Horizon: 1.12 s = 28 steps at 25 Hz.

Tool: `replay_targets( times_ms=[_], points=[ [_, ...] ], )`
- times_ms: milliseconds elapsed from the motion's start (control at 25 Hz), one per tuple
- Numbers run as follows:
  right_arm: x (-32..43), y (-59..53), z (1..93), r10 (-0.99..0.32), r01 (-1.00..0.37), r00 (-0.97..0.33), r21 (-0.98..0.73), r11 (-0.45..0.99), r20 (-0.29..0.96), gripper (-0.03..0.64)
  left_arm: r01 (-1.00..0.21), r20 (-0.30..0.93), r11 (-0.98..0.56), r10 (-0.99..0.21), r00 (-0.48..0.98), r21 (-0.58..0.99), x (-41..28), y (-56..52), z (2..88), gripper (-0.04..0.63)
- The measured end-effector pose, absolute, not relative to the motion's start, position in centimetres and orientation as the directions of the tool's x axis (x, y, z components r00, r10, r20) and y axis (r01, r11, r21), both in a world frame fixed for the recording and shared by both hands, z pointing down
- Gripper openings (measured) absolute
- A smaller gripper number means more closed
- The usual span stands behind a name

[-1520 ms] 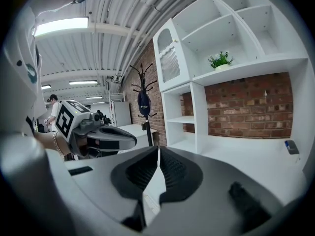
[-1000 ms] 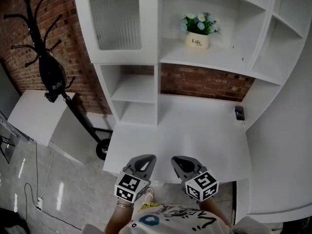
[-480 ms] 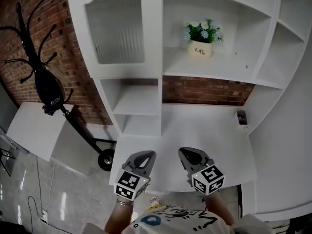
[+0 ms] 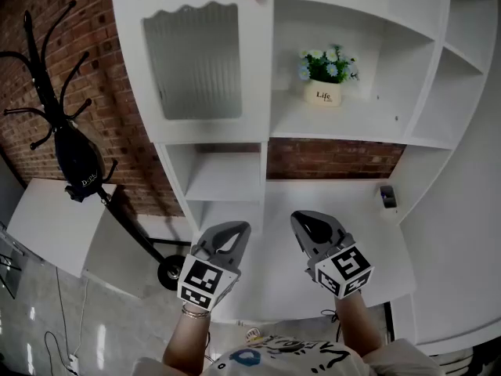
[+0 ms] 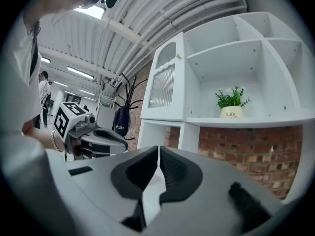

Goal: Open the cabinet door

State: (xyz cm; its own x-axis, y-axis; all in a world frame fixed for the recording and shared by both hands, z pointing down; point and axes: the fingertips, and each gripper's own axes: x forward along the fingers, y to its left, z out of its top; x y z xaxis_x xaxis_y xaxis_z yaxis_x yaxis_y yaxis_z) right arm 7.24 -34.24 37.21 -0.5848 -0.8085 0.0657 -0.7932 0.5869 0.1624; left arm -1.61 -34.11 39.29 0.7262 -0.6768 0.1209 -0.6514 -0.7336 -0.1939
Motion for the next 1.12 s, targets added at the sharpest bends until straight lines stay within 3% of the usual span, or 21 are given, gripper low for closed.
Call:
replay_targets(
  times_ms=[400,1120],
  points=[
    [5.8,-36.5,30.6,-0.826,-0.812,-0.559,0.251,0.526,-0.078,0.029,-0.651,-0.013,-0.697,-0.68,0.733,-0.301,-3.3,-36.7,32.3,0.014],
    [3.4,-38.0,19.9,-0.738,-0.767,-0.619,0.408,0.495,-0.269,0.029,-0.646,-0.151,-0.605,-0.665,0.732,-0.466,-1.8,-38.9,22.9,0.014]
  ],
)
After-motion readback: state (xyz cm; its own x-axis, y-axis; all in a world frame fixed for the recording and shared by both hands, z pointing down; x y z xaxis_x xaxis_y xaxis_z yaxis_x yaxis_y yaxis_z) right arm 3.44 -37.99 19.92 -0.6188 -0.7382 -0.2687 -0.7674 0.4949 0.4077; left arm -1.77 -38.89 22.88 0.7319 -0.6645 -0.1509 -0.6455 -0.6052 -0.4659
